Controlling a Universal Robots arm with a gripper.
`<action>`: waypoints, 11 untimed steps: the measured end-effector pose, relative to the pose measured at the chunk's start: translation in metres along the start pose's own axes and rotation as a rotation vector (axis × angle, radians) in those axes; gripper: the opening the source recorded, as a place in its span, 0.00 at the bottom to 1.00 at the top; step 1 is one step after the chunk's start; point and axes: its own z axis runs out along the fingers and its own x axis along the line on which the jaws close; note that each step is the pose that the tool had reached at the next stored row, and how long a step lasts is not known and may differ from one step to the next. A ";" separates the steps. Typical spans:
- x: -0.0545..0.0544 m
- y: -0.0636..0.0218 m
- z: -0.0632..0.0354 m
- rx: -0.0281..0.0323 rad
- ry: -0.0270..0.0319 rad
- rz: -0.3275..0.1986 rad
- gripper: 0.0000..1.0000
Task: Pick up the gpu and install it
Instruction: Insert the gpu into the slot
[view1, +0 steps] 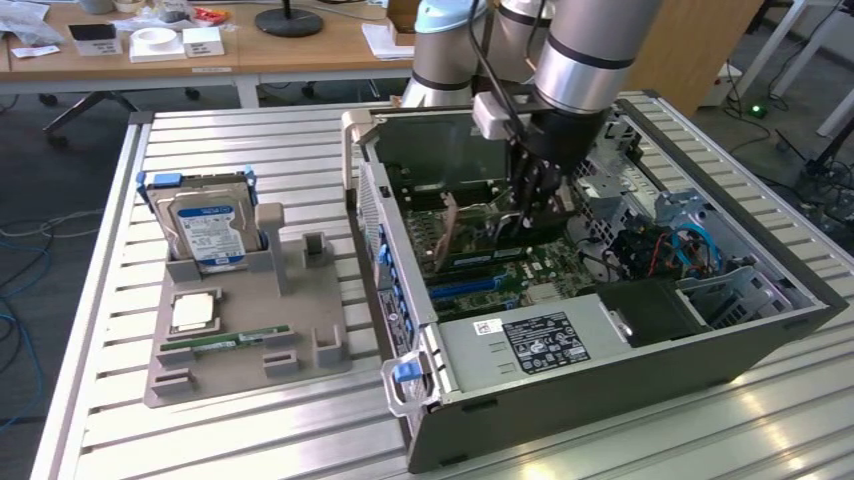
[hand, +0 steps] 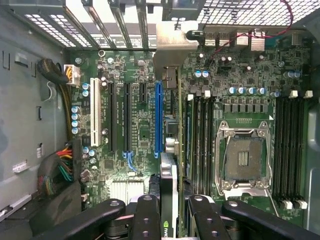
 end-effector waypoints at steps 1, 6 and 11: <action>0.000 0.0008 0.0005 0.0000 0.0001 -0.001 0.27; 0.001 0.0037 0.0022 0.0000 -0.0001 -0.003 0.27; 0.004 0.0059 0.0025 -0.0001 0.0000 -0.004 0.27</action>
